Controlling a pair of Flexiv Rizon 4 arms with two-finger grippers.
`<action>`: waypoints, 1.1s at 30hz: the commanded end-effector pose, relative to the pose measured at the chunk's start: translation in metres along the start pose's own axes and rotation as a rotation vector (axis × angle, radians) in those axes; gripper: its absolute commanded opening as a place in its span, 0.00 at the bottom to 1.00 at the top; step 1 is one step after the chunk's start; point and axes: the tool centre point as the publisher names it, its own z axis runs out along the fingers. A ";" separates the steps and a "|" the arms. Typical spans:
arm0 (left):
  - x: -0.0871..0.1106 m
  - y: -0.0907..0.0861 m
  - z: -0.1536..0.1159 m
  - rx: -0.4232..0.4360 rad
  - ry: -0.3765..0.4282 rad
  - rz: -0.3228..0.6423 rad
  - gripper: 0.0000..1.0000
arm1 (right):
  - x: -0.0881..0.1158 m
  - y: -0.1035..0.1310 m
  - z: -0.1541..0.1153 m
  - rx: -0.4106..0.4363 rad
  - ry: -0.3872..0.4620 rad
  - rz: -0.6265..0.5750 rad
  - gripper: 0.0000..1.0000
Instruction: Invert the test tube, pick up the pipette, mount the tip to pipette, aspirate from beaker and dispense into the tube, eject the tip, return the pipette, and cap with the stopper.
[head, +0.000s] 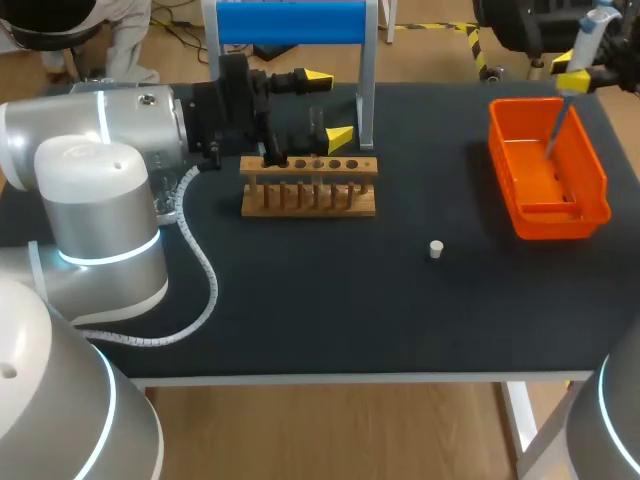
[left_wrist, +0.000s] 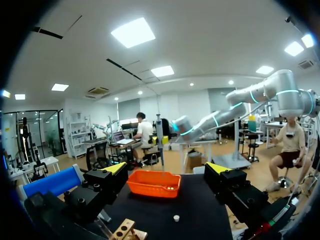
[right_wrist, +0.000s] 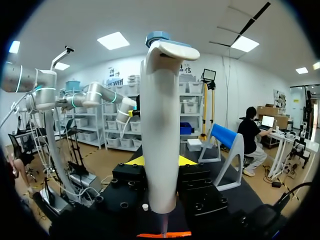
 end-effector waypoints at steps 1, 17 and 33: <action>0.001 0.001 0.001 0.002 -0.006 0.001 1.00 | -0.003 -0.009 -0.009 -0.015 0.034 0.003 0.00; 0.001 0.001 0.001 0.002 -0.006 0.001 1.00 | 0.008 -0.043 -0.010 -0.042 0.080 0.017 0.00; 0.001 0.001 0.001 0.002 -0.006 0.001 1.00 | 0.014 -0.051 -0.014 -0.013 0.057 0.030 0.00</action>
